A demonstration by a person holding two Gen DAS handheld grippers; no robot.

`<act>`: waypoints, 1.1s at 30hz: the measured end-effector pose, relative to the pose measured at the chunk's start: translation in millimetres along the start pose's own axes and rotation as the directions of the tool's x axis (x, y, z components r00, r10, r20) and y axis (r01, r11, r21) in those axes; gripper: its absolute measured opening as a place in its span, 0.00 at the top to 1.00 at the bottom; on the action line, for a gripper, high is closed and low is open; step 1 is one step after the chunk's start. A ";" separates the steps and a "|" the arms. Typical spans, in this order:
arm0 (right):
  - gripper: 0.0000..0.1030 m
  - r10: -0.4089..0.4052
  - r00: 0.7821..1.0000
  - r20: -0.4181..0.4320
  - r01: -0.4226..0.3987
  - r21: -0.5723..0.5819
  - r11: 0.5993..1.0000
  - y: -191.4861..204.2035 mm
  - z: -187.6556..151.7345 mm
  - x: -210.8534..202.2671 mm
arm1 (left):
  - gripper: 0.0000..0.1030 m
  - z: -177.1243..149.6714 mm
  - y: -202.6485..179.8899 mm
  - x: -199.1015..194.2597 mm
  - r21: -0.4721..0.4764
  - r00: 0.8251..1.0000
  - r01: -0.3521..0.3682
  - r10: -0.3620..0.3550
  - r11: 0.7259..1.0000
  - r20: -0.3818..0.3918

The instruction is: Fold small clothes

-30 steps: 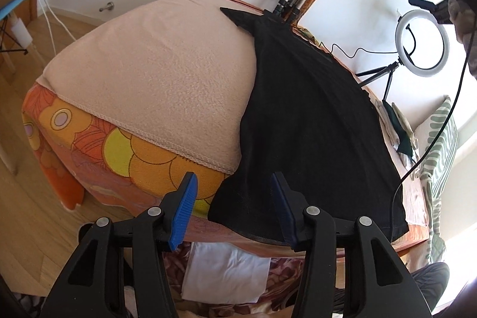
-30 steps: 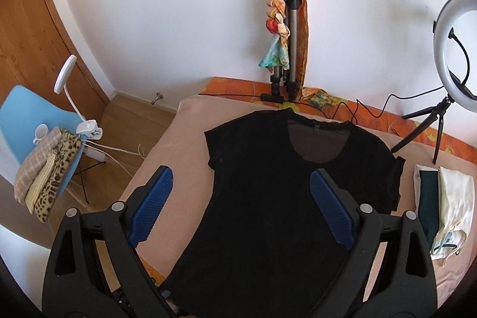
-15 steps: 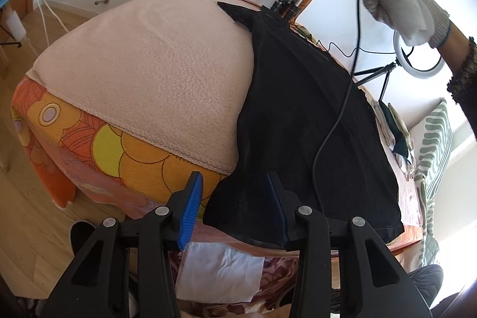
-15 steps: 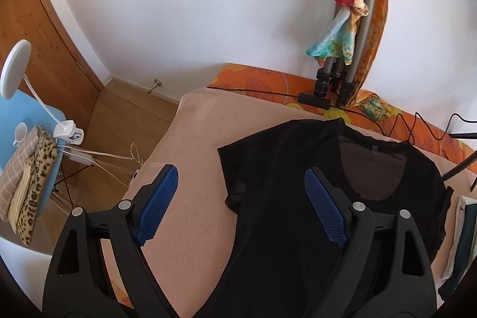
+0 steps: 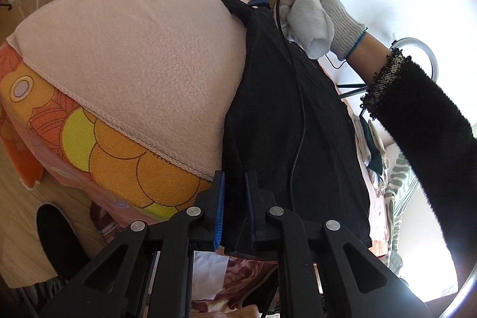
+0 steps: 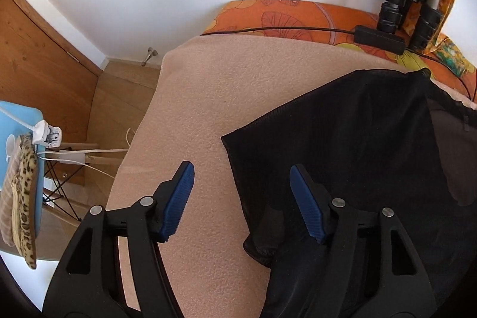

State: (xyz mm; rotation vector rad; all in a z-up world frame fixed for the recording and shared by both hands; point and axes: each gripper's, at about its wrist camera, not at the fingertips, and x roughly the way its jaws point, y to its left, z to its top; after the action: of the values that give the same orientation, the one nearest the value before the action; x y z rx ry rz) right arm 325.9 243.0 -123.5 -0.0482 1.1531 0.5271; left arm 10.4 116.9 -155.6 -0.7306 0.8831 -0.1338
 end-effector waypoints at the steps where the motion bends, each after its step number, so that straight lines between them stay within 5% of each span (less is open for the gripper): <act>1: 0.31 -0.007 1.000 -0.005 0.007 -0.012 1.000 1.8 0.1 4.1 | 0.90 -0.1 0.3 0.6 -0.004 1.000 0.004 -0.004 1.000 0.000; 11: 0.37 -0.151 0.988 -0.028 0.143 -0.181 0.973 20.7 -1.6 30.6 | 0.94 2.8 3.0 1.8 -0.017 1.000 0.018 -0.018 1.000 0.004; 14: 0.62 -0.209 0.978 0.001 0.203 -0.242 0.949 27.2 -3.1 31.0 | 0.95 2.7 1.4 2.5 -0.009 1.000 0.019 -0.019 1.000 0.006; 15: 0.83 -0.217 0.976 0.009 0.212 -0.243 0.947 27.0 -2.5 29.5 | 0.95 2.7 0.9 2.6 -0.006 1.000 0.018 -0.018 1.000 0.007; 17: 0.94 -0.248 0.969 0.014 0.244 -0.241 0.939 25.2 -0.7 28.4 | 0.96 2.6 0.2 2.9 0.000 1.000 0.013 -0.013 1.000 0.011; 33: 0.96 -0.228 0.966 0.124 0.244 -0.130 0.961 -20.0 13.5 -48.1 | 0.98 -1.0 -10.4 -10.0 0.046 0.997 0.065 -0.067 0.997 0.041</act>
State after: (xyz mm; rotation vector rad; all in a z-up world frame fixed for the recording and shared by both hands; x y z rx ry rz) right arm 331.5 211.5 -80.2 -0.2761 0.9859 0.3946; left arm 5.1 112.5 -142.9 -0.7186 0.8130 -0.1957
